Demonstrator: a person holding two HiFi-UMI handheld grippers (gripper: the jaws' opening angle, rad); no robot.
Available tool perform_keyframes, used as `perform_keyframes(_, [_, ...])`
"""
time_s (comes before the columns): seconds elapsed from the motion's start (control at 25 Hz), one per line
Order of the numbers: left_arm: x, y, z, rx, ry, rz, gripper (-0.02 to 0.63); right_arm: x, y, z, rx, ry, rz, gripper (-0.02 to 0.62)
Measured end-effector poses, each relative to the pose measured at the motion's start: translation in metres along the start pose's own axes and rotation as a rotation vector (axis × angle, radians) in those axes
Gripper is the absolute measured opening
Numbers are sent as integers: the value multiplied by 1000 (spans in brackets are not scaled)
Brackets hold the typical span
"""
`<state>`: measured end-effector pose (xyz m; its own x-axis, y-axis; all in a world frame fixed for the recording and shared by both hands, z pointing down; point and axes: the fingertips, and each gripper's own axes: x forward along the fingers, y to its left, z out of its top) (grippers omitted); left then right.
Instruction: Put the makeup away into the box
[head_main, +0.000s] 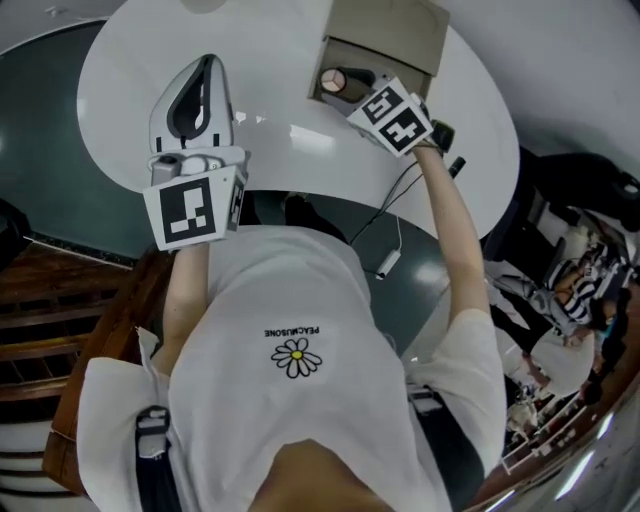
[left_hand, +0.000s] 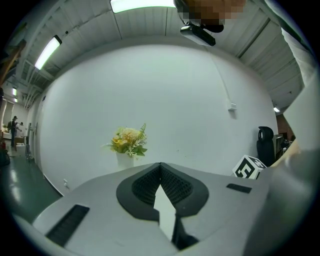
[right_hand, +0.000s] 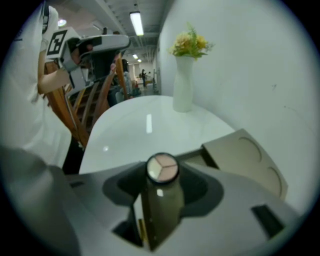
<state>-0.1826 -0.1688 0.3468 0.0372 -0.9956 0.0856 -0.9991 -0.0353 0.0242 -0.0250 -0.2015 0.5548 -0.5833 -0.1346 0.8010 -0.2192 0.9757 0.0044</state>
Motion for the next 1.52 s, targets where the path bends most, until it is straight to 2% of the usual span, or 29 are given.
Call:
perform_keyframes(0.28, [0,5,-11,-3,53,44,20,23,-8,-20,5,52,97,229])
perform_keyframes(0.56, [1,1,-16,6,63,22,20,34,-6,-30,-61,101,224,229])
perform_keyframes(0.68, [1,1,-18,7,66,23,20,34,-5,-30,-115,113,250,229])
perform_keyframes(0.96, [-5,3,-17,5,61,34,20,33,-3,-30,-184,144,217,230])
perform_keyframes(1.16, [-7,1,-17,10,56,33,20,38,-9,-37,-167,167,166,230])
perform_keyframes(1.52, [-12,-1,-15,10,50,23,20,26,-10,-35,-171,174,146,233])
